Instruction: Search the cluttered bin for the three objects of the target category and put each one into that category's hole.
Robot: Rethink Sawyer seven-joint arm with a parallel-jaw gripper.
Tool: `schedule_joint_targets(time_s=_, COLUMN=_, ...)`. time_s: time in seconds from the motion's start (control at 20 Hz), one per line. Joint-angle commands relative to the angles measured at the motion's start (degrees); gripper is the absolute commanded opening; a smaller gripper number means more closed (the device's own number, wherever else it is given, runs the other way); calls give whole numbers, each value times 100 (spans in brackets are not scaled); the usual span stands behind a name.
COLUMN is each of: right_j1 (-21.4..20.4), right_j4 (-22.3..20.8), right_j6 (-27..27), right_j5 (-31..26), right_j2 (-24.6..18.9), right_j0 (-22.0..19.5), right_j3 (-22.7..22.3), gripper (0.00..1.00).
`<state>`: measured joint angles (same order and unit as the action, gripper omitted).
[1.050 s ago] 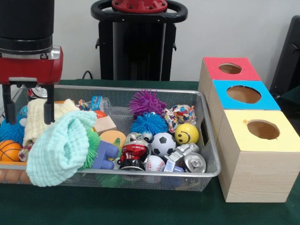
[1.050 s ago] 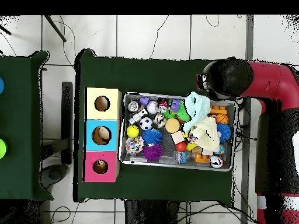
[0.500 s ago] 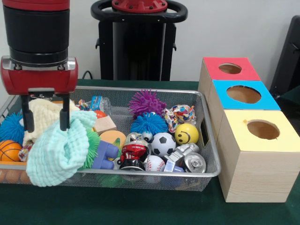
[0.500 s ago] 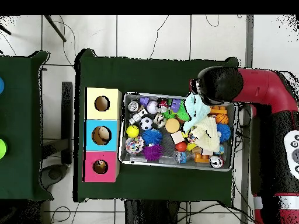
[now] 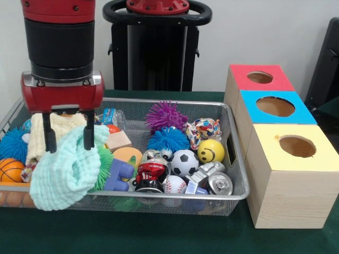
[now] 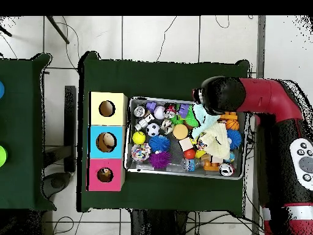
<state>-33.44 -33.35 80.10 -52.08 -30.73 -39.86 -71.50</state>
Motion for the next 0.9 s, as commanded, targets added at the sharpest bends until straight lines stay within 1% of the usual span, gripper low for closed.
schedule_joint_targets(time_s=0.05, right_j1=300, right_j4=-51, right_j6=-276, right_j5=557, right_j2=-7, right_j0=-175, right_j3=-718, gripper=100)
schedule_joint_targets(time_s=0.25, right_j1=357, right_j4=-70, right_j6=-235, right_j5=704, right_j2=22, right_j0=-205, right_j3=-782, gripper=100)
schedule_joint_targets(time_s=0.5, right_j1=288, right_j4=-76, right_j6=-138, right_j5=926, right_j2=82, right_j0=-270, right_j3=-1014, gripper=100)
schedule_joint_targets(time_s=0.75, right_j1=202, right_j4=-63, right_j6=-122, right_j5=953, right_j2=114, right_j0=-272, right_j3=-1097, gripper=100)
schedule_joint_targets(time_s=0.9, right_j1=59, right_j4=-38, right_j6=-100, right_j5=901, right_j2=132, right_j0=-262, right_j3=-1176, gripper=100)
